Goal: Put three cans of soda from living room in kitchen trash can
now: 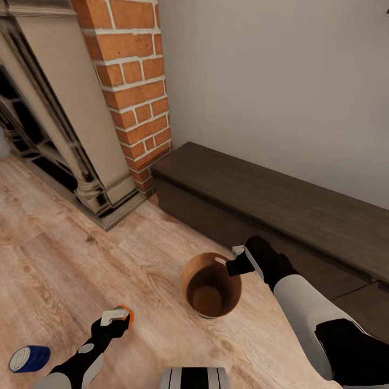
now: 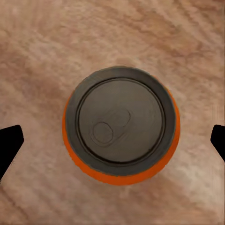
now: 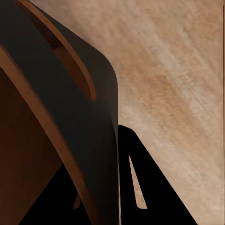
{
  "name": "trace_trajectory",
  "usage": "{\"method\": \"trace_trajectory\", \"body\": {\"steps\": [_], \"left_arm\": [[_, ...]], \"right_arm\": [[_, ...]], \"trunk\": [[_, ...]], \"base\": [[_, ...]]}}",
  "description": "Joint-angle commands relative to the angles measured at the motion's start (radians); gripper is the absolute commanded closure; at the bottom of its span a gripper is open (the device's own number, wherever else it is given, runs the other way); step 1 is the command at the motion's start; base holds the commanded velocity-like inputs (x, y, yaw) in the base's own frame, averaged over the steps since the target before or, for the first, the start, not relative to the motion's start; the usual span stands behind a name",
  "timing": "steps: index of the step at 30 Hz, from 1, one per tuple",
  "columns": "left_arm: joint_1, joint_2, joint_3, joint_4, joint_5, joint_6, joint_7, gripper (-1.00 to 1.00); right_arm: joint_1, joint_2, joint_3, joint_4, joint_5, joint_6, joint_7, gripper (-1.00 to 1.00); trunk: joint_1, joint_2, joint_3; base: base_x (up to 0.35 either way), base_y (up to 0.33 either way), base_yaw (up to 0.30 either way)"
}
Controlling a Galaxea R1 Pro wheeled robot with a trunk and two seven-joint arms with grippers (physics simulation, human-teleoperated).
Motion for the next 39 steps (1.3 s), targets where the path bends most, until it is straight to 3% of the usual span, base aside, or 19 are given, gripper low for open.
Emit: {"method": "trace_trajectory", "body": {"steps": [1, 16, 20, 39], "left_arm": [[0.000, 0.000, 0.000, 0.000, 0.000, -0.001, 0.000, -1.00], [0.000, -0.001, 0.000, 0.000, 0.000, -0.001, 0.000, -1.00], [0.000, -0.001, 0.000, 0.000, 0.000, 0.001, -0.001, -1.00], [0.000, -0.001, 0.000, -0.001, 0.000, -0.001, -0.001, -1.00]], "right_arm": [[0.000, 0.000, -0.001, 0.000, -0.026, 0.003, 0.005, 1.00], [0.000, 0.003, 0.000, 0.000, -0.026, 0.003, 0.004, 1.00], [0.000, 0.003, 0.000, 0.000, -0.026, 0.003, 0.004, 1.00], [0.000, 0.003, 0.000, 0.000, -0.026, 0.003, 0.004, 1.00]], "trunk": [[0.000, 0.000, 0.000], [0.000, 0.000, 0.000], [0.002, -0.001, -0.015], [0.002, -0.001, -0.015]], "base": [[0.198, 0.000, 0.000], [0.036, 0.000, 0.000], [0.000, 0.000, 0.000], [0.000, 0.000, 0.000]]}}
